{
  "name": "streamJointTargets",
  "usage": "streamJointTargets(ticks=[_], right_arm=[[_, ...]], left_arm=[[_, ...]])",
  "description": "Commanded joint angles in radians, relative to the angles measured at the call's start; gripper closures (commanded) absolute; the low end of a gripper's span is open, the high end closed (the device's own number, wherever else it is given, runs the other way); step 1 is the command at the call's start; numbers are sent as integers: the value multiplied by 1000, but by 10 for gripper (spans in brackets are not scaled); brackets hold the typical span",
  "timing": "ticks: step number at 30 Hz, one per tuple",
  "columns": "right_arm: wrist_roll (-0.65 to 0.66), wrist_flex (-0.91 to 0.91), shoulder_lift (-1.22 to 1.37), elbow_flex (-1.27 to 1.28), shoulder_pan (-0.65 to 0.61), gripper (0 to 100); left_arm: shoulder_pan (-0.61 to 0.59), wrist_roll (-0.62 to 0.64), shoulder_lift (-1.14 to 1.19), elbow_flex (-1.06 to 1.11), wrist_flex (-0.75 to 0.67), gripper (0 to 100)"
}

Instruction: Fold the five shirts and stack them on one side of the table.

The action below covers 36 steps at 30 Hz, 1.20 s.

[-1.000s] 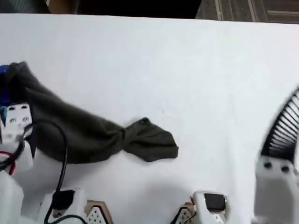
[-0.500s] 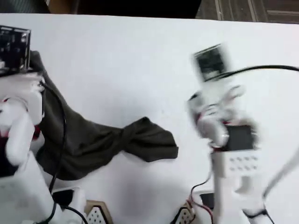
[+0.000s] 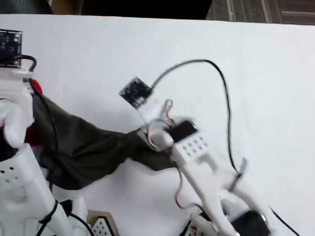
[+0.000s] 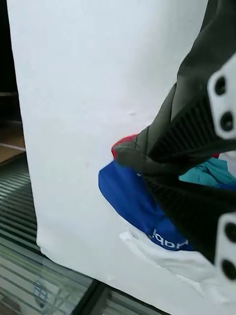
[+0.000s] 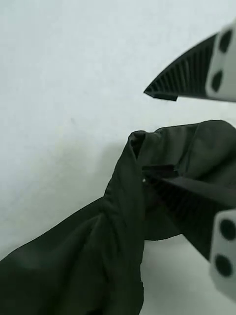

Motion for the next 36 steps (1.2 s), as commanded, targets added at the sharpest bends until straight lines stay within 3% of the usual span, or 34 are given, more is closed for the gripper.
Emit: streamJointTargets(ticks=[1,9,15,21,25,26,36], right_arm=[[-6,64,153,-183,-76,770],[-6,206,245,-252,-331,769],[-3,73,254,-137,-367,771],[2,-74,444,-124,-254,791],[-6,12,559,-270,-163,993],[-6,45,573,-301,-139,961],[49,260,463,-514,202,978]], left_arm=[[-35,-9,-6,-1,-20,975],[-55,-11,-5,-1,-17,975],[-55,-11,-5,-1,-17,975],[-51,-9,-5,-1,-8,975],[-49,-9,-5,1,20,975],[-49,-9,-5,1,28,975],[-21,-11,-5,154,46,975]])
